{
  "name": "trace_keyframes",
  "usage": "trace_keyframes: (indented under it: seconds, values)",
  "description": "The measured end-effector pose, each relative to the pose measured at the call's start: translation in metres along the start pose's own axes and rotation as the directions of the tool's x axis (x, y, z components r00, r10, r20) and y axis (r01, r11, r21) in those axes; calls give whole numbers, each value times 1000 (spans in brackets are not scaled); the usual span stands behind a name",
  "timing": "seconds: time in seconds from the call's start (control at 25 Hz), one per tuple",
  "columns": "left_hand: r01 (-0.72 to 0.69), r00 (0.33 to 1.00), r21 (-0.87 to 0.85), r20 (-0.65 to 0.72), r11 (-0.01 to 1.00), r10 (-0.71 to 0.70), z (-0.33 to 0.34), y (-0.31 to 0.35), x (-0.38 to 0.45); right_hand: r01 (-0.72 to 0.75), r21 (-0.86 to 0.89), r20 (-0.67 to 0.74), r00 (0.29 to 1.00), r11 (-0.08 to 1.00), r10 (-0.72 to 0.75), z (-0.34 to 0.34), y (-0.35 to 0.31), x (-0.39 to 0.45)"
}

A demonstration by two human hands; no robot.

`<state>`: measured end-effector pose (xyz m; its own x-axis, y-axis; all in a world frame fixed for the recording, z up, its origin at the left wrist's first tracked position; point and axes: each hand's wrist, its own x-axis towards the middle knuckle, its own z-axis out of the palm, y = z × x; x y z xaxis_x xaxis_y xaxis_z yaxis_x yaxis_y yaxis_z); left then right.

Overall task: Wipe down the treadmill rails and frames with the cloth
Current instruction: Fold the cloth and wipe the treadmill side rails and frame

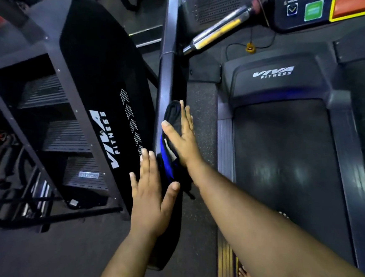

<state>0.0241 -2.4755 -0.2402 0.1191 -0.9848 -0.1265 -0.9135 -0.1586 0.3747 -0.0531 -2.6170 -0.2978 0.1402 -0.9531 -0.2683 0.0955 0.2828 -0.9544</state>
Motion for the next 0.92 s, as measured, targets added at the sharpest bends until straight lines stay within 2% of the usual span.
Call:
trace_keyframes:
  seconds: [0.08,0.2,0.24,0.36,0.4,0.44,0.52,0.64,0.68,0.76,0.8,0.84,0.92]
  values:
    - [10,1000,11,2,1000,-11,1,7,24,-38,96,-4,999,995,39,1,18,-18]
    - [-1,1000,-11,19,1000,1,0,12,55,-20,221,30,999,975,14,6,43,-63]
    - [4,1000,-21,20,1000,-4,0,12,61,-47,234,19,999,971,43,7,48,-50]
    - [-5,1000,-56,9,998,5,2,15,66,-265,150,-85,956,953,279,-5,30,24]
    - [-9,1000,-56,7,998,10,2,16,66,-264,132,-106,955,955,279,-4,24,36]
    - [-14,1000,-54,7,998,14,2,15,65,-226,97,-103,966,969,236,-1,16,29]
    - [-14,1000,-88,1,996,14,1,15,64,-35,17,-26,999,999,35,5,7,-9]
    - [7,1000,-120,0,993,-7,0,17,63,174,-156,19,985,972,-173,2,-12,-4]
    - [10,1000,-105,4,994,-9,0,17,63,196,-297,6,979,935,-203,5,-25,21]
    - [10,1000,-57,12,998,-10,0,16,66,197,-627,42,975,753,-220,10,-61,82]
    - [15,1000,-39,18,999,-15,0,16,66,199,-719,82,976,665,-204,10,-75,104]
    - [22,999,-33,26,999,-21,0,17,66,211,-772,108,973,600,-204,10,-80,115]
    - [33,999,-44,32,998,-31,-1,17,66,315,-731,192,946,606,-260,3,-73,104]
